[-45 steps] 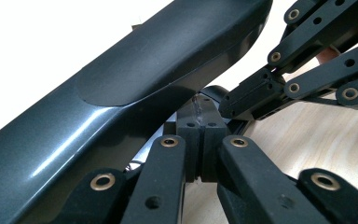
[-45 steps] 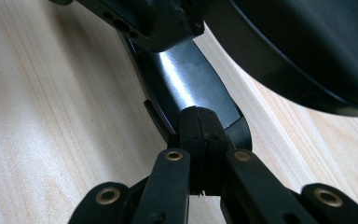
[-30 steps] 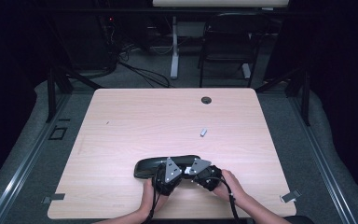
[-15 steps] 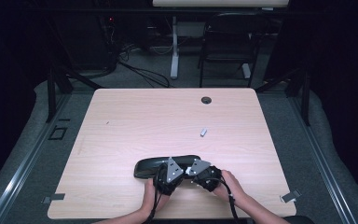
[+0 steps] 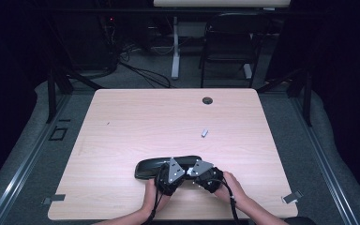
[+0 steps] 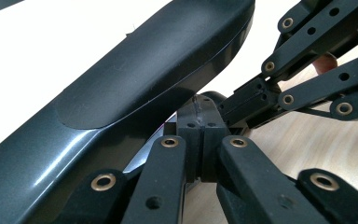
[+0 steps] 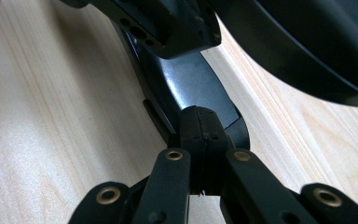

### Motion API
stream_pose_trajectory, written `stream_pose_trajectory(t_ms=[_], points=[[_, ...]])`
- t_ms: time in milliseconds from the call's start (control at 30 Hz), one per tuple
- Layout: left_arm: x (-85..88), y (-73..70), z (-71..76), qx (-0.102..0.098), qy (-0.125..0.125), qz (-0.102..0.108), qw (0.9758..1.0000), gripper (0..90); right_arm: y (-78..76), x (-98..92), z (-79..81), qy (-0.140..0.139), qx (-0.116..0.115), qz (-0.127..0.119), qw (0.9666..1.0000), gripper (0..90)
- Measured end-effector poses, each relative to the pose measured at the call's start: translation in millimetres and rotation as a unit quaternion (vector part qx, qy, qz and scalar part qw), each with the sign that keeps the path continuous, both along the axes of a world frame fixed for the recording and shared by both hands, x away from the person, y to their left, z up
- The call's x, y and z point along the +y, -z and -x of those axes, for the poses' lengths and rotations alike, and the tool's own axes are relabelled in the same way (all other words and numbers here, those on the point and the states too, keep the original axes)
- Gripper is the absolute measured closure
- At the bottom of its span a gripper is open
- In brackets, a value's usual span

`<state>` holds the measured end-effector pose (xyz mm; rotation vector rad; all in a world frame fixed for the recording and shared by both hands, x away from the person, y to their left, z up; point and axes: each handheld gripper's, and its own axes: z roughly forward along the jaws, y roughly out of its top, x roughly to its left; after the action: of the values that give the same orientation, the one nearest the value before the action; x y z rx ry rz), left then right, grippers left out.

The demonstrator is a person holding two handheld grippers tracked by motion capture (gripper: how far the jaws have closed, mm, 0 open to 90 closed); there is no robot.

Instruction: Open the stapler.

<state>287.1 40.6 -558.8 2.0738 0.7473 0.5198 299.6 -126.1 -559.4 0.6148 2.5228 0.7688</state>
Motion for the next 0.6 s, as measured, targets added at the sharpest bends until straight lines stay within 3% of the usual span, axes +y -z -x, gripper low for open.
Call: stream_pose_trajectory(t_ms=[100,200,233,300,500,533,600], points=[[0.1,-0.7,0.8,-0.001,0.001,0.003,1.0,90.0,0.8,0.2,0.3,0.004,0.0,-0.007,1.0,90.0],[-0.2,-1.4,1.5,0.0,0.004,0.004,1.0,90.0,-0.6,-0.2,0.0,0.002,0.002,0.002,1.0,90.0],[-0.1,-1.4,1.4,-0.001,0.005,0.003,1.0,90.0,1.3,0.3,0.3,0.004,0.001,-0.011,0.9999,90.0],[-0.3,-1.1,1.2,-0.002,0.005,0.003,1.0,90.0,-0.7,-0.3,-0.3,-0.001,0.002,0.003,1.0,90.0],[-5.6,1.1,0.0,-0.006,0.003,0.003,1.0,90.0,0.2,-0.4,-0.2,0.003,0.0,-0.005,1.0,90.0],[-5.6,1.4,0.2,-0.007,0.002,0.004,1.0,90.0,-0.6,-1.3,0.0,0.002,0.0,0.003,1.0,90.0],[-4.8,2.1,0.5,-0.01,0.005,0.006,0.9999,90.0,1.1,-1.5,1.1,0.002,-0.003,-0.007,1.0,90.0]])
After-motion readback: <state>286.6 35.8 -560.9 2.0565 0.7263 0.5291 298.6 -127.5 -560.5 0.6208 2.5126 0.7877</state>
